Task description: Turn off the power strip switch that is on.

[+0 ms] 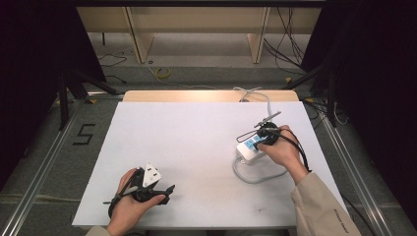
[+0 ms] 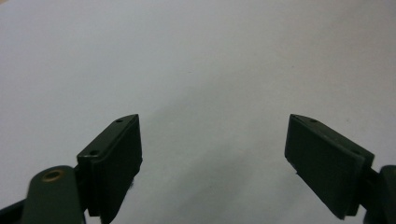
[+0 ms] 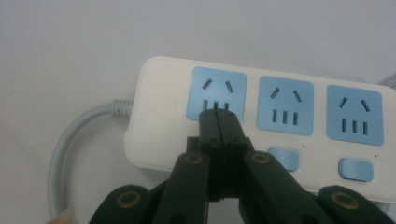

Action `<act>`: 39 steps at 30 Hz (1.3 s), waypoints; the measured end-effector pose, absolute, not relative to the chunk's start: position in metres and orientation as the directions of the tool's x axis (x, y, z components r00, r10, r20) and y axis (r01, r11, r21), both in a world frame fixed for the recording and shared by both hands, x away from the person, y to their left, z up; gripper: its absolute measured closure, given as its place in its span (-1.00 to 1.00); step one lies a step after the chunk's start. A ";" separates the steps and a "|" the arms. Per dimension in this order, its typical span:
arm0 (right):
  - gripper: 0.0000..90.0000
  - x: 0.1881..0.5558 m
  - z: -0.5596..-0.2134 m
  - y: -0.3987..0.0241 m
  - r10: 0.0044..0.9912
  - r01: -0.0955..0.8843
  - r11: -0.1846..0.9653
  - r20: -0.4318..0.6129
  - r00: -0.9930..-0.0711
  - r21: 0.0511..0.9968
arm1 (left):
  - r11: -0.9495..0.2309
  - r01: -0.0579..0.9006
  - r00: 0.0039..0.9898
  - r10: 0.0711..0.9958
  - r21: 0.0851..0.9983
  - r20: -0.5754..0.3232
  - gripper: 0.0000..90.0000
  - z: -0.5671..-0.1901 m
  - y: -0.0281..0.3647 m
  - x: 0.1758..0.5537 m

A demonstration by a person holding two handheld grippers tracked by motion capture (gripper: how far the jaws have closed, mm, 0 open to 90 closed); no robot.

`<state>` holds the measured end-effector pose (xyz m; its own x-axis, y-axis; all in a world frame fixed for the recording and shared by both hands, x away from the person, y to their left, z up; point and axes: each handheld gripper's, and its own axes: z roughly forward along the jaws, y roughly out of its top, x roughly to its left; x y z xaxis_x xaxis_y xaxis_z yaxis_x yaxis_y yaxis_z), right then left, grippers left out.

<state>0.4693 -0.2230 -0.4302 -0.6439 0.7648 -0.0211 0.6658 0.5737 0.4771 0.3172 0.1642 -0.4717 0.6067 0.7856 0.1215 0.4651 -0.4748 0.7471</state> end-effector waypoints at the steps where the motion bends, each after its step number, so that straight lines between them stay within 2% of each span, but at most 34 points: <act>1: 1.00 0.469 -0.430 -0.223 0.764 0.666 0.575 -0.022 -0.645 0.476 | -0.475 0.465 0.607 0.786 0.747 0.121 -0.58 -0.472 0.164 0.317; 39: 1.00 0.470 -0.435 -0.217 0.763 0.675 0.597 -0.046 -0.645 0.434 | -0.481 0.463 0.610 0.782 0.745 0.126 -0.58 -0.471 0.164 0.317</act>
<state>0.4697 -0.2169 -0.4347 -0.6452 0.7626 -0.0460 0.6746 0.5969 0.4343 0.3169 0.1639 -0.4713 0.6098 0.7824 0.1264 0.4627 -0.4810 0.7447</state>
